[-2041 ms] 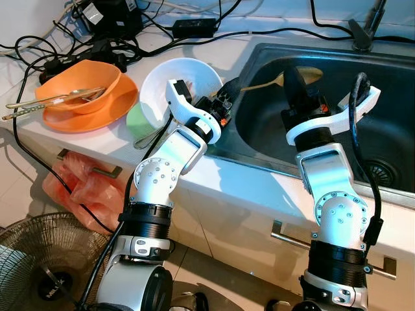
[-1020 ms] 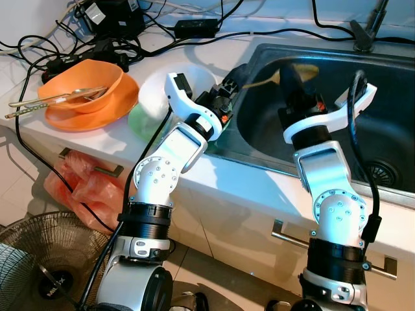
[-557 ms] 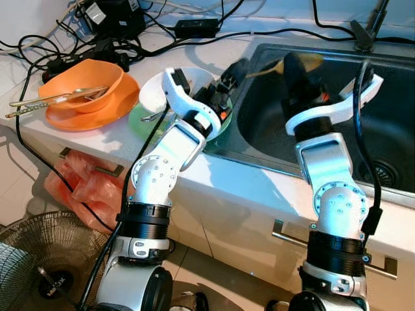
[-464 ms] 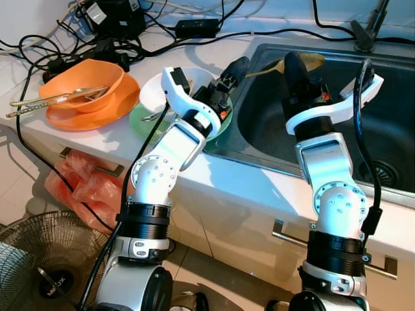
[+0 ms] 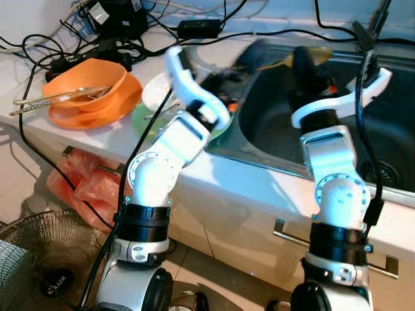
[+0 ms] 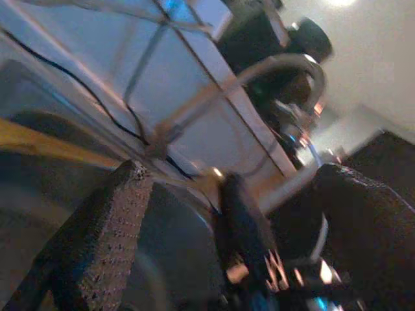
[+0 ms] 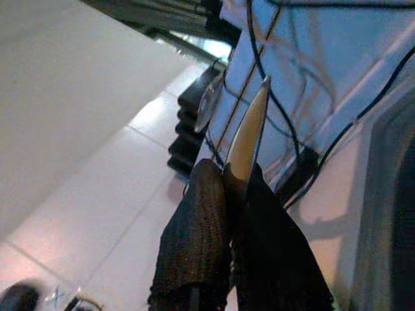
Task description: Kitchen organization
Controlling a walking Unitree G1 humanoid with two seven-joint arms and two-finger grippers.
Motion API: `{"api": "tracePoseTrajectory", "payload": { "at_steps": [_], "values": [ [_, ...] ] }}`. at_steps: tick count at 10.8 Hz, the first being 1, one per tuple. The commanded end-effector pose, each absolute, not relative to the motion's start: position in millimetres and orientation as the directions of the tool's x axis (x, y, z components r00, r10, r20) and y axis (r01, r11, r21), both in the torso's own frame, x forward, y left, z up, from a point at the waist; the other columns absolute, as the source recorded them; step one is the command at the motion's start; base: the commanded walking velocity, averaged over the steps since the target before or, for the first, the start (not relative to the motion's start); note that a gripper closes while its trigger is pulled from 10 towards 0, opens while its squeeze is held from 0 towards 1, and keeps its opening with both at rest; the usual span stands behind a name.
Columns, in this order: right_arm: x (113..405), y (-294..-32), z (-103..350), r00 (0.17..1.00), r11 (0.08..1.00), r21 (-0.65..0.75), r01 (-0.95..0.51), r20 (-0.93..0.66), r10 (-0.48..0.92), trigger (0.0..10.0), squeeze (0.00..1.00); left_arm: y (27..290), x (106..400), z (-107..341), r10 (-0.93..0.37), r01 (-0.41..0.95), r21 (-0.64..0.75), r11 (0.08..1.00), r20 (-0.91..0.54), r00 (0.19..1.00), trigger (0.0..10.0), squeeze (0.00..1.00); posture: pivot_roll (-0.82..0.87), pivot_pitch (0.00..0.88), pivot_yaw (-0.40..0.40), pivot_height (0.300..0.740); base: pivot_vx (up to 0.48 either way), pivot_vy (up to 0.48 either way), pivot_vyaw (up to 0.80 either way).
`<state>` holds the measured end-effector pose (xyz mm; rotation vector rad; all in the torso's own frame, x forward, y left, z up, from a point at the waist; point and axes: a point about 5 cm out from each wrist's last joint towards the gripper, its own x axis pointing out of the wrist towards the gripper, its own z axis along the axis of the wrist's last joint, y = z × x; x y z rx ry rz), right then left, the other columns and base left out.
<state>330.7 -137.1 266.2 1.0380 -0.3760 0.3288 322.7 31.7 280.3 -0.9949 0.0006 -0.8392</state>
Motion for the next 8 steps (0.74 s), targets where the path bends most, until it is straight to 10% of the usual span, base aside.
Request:
{"api": "tracePoseTrajectory", "payload": {
  "at_steps": [1, 5, 8],
  "values": [
    [332.8, -137.9, 271.3, 0.884, 0.481, 0.761, -0.435, 0.461, 0.071, 0.0, 0.00, 33.6, 318.0, 276.8, -0.636, 0.635, -0.721, 0.277, 0.358, 0.683, 10.0, 0.00, 0.02, 0.109, 0.156, 0.740, 0.000, 0.000, 0.00],
    [342.8, -160.7, 272.3, 0.895, 0.591, 0.727, -0.350, 0.446, -0.018, 0.0, 0.00, 37.2, 308.7, 271.8, -0.675, 0.680, -0.652, 0.336, 0.337, 0.657, 10.0, 0.00, 0.03, 0.102, 0.160, 0.740, 0.000, 0.000, 0.00],
    [350.0, -184.7, 246.9, 0.936, 0.900, 0.422, -0.111, 0.348, -0.048, 0.0, 0.00, 56.2, 311.0, 255.2, -0.692, 0.695, -0.466, 0.547, 0.216, 0.689, 10.0, 0.00, 0.04, 0.113, 0.164, 0.740, 0.000, 0.000, 0.00]
  ]
}}
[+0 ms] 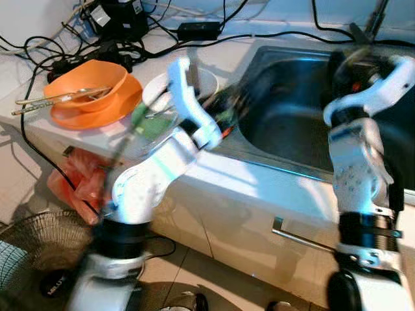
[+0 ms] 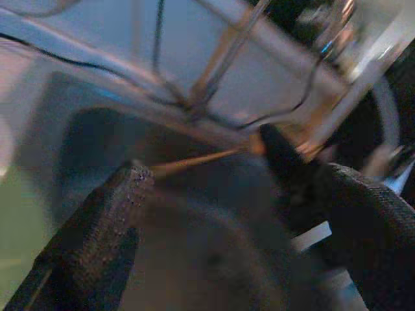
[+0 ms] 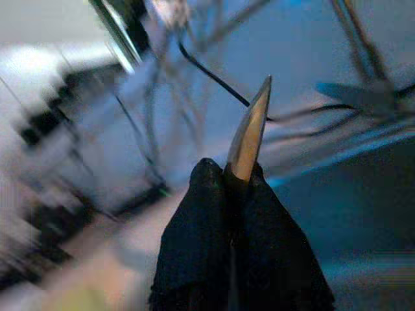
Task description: Kitchen organization
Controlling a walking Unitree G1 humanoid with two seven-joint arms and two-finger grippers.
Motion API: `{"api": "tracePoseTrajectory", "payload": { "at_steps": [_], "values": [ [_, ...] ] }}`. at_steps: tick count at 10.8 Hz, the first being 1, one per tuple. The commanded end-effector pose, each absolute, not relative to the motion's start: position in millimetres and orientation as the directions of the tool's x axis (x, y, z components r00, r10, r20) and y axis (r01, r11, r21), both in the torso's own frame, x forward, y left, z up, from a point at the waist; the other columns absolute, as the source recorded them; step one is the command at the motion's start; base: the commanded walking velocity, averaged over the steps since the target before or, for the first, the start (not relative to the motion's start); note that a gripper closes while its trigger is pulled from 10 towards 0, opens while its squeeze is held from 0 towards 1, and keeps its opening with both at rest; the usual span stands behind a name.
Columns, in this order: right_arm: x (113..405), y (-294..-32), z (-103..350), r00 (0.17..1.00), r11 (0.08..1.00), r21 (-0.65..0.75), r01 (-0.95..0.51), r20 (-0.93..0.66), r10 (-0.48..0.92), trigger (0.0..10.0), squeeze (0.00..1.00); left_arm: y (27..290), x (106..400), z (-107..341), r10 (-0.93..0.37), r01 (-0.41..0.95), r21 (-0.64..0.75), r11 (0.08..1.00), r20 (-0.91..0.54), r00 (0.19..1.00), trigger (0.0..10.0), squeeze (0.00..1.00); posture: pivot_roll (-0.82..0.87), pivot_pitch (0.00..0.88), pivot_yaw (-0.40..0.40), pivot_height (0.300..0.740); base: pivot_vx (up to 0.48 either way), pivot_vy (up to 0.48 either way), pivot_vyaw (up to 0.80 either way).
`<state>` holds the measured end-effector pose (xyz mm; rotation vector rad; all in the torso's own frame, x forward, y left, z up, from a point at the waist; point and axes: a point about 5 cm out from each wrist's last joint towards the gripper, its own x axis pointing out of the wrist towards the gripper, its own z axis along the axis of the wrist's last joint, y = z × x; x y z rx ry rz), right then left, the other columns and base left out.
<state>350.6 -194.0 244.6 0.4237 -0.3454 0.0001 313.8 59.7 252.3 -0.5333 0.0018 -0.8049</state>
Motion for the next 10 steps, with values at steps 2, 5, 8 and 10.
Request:
{"api": "tracePoseTrajectory", "payload": {
  "at_steps": [2, 5, 8, 10],
  "values": [
    [354.1, -197.4, 235.3, 0.951, 0.961, 0.273, -0.039, 0.305, -0.048, 0.0, 0.00, 62.7, 310.6, 247.9, -0.714, 0.714, -0.320, 0.623, 0.140, 0.686, 10.0, 0.00, 0.06, 0.121, 0.170, 0.740, 0.000, 0.000, 0.00],
    [368.8, -210.8, 213.5, 0.979, 0.999, 0.042, -0.022, 0.202, 0.013, 0.0, 0.00, 60.7, 302.6, 235.7, -0.757, 0.756, -0.158, 0.635, 0.065, 0.650, 10.0, 0.00, 0.10, 0.133, 0.178, 0.740, 0.000, 0.000, 0.00],
    [387.0, -214.3, 204.0, 0.992, 0.991, -0.109, -0.079, 0.091, 0.089, 0.0, 0.00, 67.8, 297.7, 230.6, -0.768, 0.767, -0.076, 0.637, 0.017, 0.640, 10.0, 0.00, 0.17, 0.145, 0.177, 0.740, 0.000, 0.000, 0.00],
    [396.5, -206.3, 199.4, 0.990, 0.980, -0.146, -0.135, 0.018, 0.139, 0.9, 0.00, 72.7, 296.8, 229.5, -0.767, 0.765, -0.068, 0.641, -0.002, 0.642, 10.0, 0.00, 0.20, 0.144, 0.178, 0.740, 0.000, 0.000, 0.00]
  ]
}}
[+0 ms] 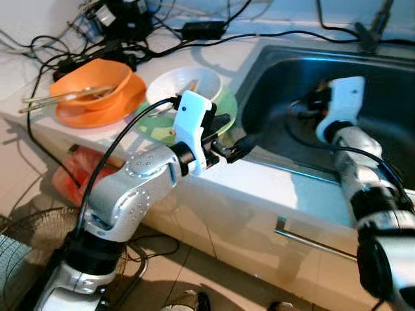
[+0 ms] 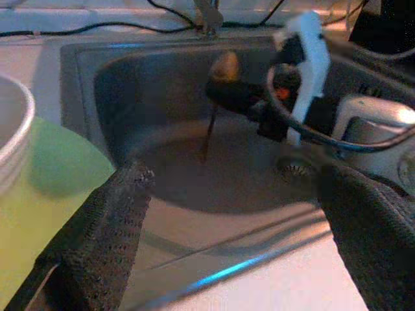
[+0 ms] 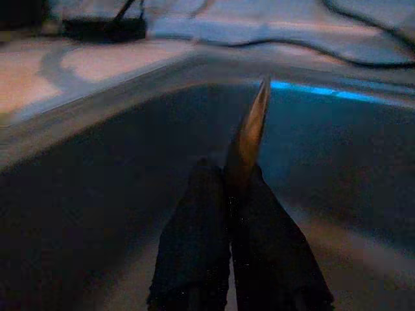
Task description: Kitchen organization
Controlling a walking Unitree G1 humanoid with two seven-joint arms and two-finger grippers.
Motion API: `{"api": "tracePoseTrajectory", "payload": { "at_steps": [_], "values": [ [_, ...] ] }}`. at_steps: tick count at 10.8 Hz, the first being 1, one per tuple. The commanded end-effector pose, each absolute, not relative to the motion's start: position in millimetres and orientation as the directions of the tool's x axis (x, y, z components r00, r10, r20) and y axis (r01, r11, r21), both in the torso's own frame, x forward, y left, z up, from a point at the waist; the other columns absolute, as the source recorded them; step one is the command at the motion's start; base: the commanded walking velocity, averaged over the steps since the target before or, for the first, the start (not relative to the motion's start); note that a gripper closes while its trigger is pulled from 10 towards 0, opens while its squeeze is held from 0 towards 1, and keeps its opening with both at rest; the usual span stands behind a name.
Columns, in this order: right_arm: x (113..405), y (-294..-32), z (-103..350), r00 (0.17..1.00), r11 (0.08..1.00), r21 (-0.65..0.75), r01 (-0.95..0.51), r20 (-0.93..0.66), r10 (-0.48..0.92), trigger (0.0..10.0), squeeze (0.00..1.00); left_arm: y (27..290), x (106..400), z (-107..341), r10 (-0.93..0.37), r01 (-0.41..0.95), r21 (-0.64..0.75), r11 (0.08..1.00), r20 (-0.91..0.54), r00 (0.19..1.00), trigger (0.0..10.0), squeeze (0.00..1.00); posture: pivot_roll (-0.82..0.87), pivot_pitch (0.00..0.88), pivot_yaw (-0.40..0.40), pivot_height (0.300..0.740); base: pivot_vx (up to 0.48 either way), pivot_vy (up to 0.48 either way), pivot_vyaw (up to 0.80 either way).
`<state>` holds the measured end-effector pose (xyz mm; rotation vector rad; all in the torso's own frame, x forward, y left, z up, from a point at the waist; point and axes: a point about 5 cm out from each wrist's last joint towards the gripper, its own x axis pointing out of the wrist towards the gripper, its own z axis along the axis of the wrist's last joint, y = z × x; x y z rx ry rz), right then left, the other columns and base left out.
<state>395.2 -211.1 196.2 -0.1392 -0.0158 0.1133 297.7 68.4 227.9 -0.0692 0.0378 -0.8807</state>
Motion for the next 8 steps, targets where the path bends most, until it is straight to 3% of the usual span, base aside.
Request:
{"api": "tracePoseTrajectory", "payload": {
  "at_steps": [1, 2, 3, 8],
  "values": [
    [398.2, -203.6, 198.8, 0.989, 0.975, -0.170, -0.144, 0.005, 0.147, 3.6, 0.00, 73.0, 295.2, 228.3, -0.774, 0.772, -0.059, 0.632, -0.014, 0.633, 10.0, 0.00, 0.20, 0.143, 0.180, 0.740, 0.000, 0.000, 0.00],
    [400.5, -200.4, 198.7, 0.987, 0.972, -0.175, -0.157, -0.007, 0.159, 7.8, 0.00, 73.2, 294.5, 227.9, -0.779, 0.778, -0.053, 0.626, -0.020, 0.626, 10.0, 0.00, 0.20, 0.139, 0.185, 0.740, 0.000, 0.000, 0.00],
    [403.2, -197.1, 200.7, 0.985, 0.969, -0.180, -0.169, -0.006, 0.171, 10.0, 1.00, 73.1, 294.8, 227.9, -0.785, 0.783, -0.044, 0.620, -0.029, 0.619, 10.0, 0.00, 0.20, 0.133, 0.190, 0.740, 0.000, 0.000, 0.00],
    [407.7, -194.8, 212.2, 0.981, 0.970, -0.164, -0.182, 0.031, 0.190, 10.0, 1.00, 74.5, 297.1, 229.4, -0.793, 0.793, -0.011, 0.609, -0.043, 0.608, 10.0, 0.00, 0.20, 0.115, 0.198, 0.740, 0.000, 0.000, 0.00]
  ]
}}
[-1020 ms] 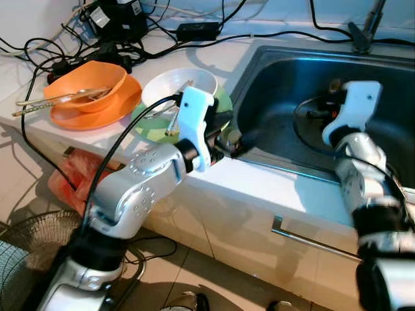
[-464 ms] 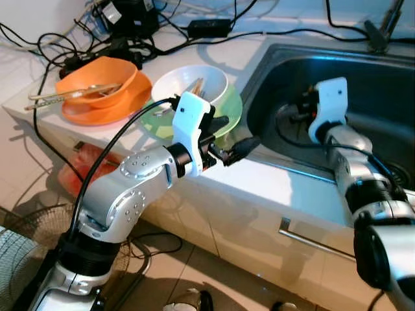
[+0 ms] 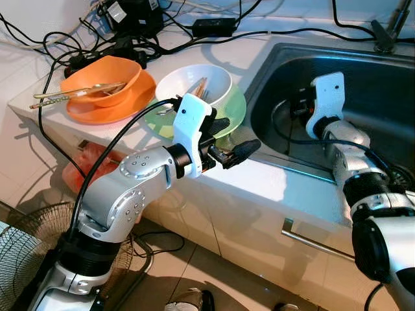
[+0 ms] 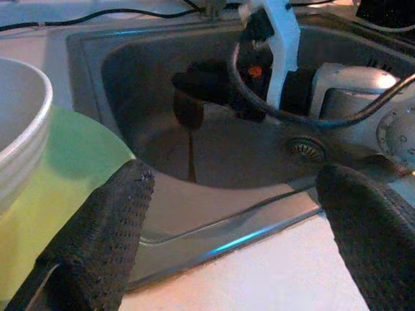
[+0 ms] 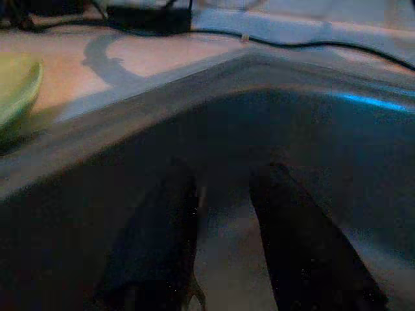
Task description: Kitchen organization
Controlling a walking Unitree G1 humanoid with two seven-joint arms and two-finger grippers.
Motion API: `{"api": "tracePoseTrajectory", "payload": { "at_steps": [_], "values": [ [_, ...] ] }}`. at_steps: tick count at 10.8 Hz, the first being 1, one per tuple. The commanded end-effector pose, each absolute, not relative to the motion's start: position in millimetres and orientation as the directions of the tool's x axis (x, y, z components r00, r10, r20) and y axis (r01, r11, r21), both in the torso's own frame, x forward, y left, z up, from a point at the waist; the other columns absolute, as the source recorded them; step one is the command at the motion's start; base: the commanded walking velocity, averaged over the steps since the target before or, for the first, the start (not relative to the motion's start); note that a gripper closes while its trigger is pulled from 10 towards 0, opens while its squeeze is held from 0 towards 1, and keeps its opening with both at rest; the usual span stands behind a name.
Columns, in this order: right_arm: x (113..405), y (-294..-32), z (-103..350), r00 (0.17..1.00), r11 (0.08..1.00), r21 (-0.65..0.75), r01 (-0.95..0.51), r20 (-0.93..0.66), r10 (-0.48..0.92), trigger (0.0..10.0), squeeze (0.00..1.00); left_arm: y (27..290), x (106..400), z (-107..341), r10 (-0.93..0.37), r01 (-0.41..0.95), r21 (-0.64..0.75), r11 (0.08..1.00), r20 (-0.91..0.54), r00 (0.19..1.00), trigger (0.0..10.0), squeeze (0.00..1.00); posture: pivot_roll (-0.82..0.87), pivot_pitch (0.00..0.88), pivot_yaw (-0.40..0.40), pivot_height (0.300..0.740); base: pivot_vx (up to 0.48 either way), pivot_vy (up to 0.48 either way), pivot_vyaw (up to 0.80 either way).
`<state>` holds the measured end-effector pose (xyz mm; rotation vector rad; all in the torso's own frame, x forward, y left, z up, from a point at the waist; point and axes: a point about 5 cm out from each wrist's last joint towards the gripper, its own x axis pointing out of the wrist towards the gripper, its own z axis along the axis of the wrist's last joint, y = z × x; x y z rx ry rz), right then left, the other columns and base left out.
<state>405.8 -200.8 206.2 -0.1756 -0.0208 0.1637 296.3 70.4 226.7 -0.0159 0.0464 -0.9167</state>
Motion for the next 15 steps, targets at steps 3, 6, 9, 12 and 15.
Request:
{"api": "tracePoseTrajectory", "payload": {
  "at_steps": [3, 6, 9, 12, 15],
  "values": [
    [406.3, -185.1, 226.3, 0.964, 0.958, -0.190, -0.216, 0.112, 0.239, 10.0, 1.00, 79.5, 303.0, 234.9, -0.755, 0.755, 0.022, 0.655, -0.022, 0.656, 10.0, 0.00, 0.19, 0.112, 0.200, 0.740, 0.000, 0.000, 0.00],
    [397.9, -190.2, 249.9, 0.941, 0.967, -0.229, -0.108, 0.290, 0.174, 10.0, 1.00, 82.3, 307.3, 241.3, -0.733, 0.732, 0.040, 0.680, 0.011, 0.680, 10.0, 0.00, 0.19, 0.104, 0.199, 0.740, 0.000, 0.000, 0.00],
    [392.6, -192.3, 250.9, 0.935, 0.973, -0.212, -0.086, 0.320, 0.152, 10.0, 1.00, 83.6, 309.9, 245.8, -0.723, 0.722, 0.047, 0.691, 0.039, 0.690, 10.0, 0.00, 0.18, 0.097, 0.197, 0.740, 0.000, 0.000, 0.00],
    [385.6, -178.4, 250.1, 0.922, 0.956, -0.214, -0.202, 0.288, 0.260, 10.0, 1.00, 83.5, 315.4, 265.9, -0.671, 0.680, 0.030, 0.733, 0.195, 0.715, 10.0, 0.00, 0.14, 0.090, 0.181, 0.740, 0.000, 0.000, 0.00],
    [378.5, -157.3, 256.6, 0.881, 0.914, -0.250, -0.318, 0.277, 0.383, 10.0, 0.00, 82.0, 319.4, 286.6, -0.617, 0.637, 0.036, 0.770, 0.300, 0.728, 10.0, 0.00, 0.13, 0.088, 0.173, 0.740, 0.000, 0.000, 0.00]
  ]
}}
